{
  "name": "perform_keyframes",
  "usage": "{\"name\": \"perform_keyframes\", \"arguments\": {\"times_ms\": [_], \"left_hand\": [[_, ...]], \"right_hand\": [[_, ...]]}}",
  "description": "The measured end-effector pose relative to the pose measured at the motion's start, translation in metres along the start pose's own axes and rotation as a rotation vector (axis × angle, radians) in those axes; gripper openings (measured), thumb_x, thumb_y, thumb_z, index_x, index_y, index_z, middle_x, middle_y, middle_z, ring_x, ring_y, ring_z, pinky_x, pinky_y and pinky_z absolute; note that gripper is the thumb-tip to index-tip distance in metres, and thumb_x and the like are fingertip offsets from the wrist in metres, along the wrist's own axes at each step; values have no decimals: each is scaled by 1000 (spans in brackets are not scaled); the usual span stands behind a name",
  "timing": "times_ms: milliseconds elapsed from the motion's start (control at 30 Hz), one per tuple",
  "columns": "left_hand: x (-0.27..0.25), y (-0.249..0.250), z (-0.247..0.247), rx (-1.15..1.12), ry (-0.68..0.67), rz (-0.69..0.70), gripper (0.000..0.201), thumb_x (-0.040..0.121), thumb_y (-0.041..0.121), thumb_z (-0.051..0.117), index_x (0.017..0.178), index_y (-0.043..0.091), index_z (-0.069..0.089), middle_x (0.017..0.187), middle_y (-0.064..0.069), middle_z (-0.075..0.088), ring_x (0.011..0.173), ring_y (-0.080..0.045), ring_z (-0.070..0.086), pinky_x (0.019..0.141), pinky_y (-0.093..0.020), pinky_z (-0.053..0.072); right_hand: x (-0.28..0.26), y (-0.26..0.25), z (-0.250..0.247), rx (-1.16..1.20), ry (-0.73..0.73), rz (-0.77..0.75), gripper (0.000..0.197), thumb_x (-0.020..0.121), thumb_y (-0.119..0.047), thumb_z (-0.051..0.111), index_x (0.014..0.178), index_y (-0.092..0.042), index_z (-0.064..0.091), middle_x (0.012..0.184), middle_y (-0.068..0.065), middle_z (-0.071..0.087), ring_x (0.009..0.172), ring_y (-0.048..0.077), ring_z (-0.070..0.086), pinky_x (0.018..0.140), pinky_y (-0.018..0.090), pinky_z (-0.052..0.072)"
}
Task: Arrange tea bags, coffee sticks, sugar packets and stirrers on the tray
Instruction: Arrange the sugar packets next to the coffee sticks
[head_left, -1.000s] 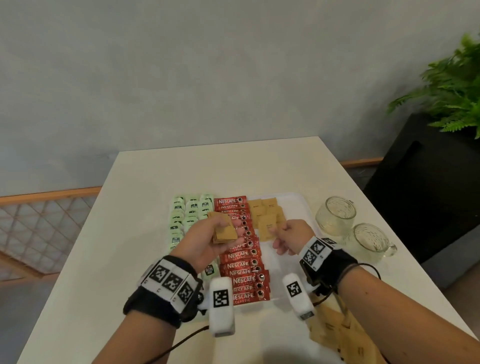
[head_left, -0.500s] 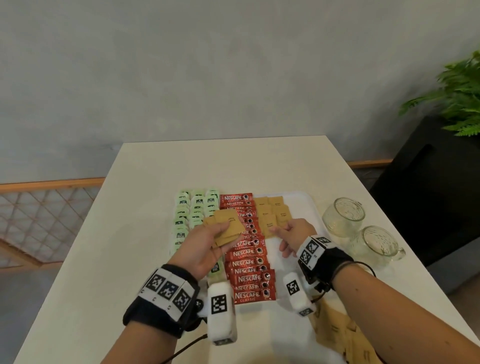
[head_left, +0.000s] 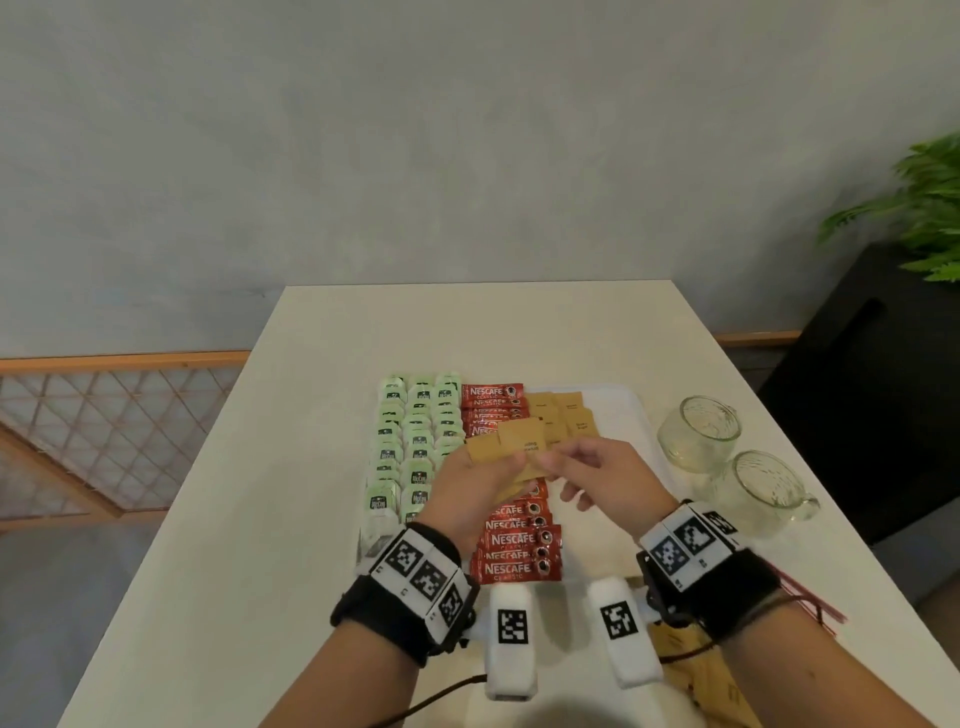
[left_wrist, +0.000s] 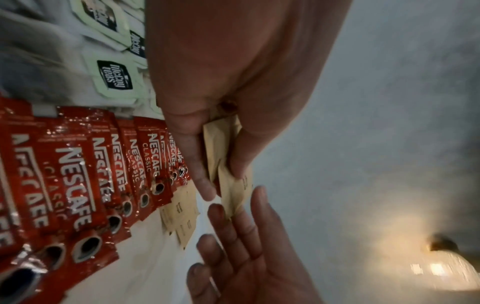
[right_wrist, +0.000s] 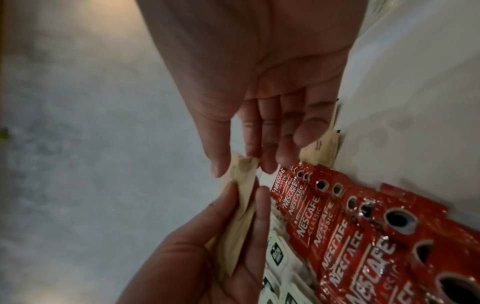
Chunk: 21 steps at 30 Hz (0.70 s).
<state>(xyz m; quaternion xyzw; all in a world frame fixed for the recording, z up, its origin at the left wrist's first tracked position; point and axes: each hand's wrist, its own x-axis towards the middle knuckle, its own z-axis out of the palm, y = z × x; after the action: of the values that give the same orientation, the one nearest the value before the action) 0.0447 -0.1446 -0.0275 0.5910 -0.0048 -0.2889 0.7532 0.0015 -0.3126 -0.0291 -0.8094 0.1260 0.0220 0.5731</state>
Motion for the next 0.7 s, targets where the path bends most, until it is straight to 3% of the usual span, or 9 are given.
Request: {"name": "perform_keyframes", "arguments": {"times_ms": [133,267,367,433,500,567,700], "left_hand": [[-7,-3,5,277,-50,83,18,93,10,62,110,12,68,104,-7,74,92,-19,71,83,-35,59],[-10,1,-1,561,110,149,4,96,16,59,97,19,62,80,-2,64,67,-13,60,73,-39,61],[-15,8,0,690,177,315,10,97,22,56,91,30,59,78,3,62,69,-14,59,74,-42,60],[-16,12,4,687,165,384,9,93,24,61,96,32,63,88,7,65,77,-13,60,79,-43,58],[-15,14,8,753,118,409,21,89,28,68,110,30,66,104,13,63,89,-7,60,83,-29,53],[-16,13,12,885,64,412,27,88,30,69,114,26,68,107,14,63,95,-3,59,78,-14,45],[-21,5,16,827,27,330,12,90,24,67,100,18,73,84,5,70,72,-11,65,62,-23,54]], "right_hand": [[0,1,-2,26,-37,44,18,83,-21,74,79,-11,60,73,2,67,65,13,65,59,26,50],[-3,-4,-14,51,27,18,24,86,-2,63,76,-11,43,92,30,66,80,30,72,60,30,55],[-11,-8,-17,-100,-46,-26,24,85,-3,60,78,-12,39,82,18,72,75,20,73,65,35,54],[-16,-9,-18,-205,-109,-32,20,83,-5,63,81,-12,44,77,11,73,72,21,73,70,40,55],[-20,-11,-20,-212,-174,-32,16,83,-5,64,86,-7,49,76,12,73,71,25,73,72,41,57],[-22,-14,-21,-189,-208,-28,13,86,-7,65,87,-5,53,73,12,73,70,27,73,69,38,58],[-22,-17,-26,-130,-189,-43,11,90,-13,66,84,-5,61,69,12,71,64,29,70,69,40,59]]}}
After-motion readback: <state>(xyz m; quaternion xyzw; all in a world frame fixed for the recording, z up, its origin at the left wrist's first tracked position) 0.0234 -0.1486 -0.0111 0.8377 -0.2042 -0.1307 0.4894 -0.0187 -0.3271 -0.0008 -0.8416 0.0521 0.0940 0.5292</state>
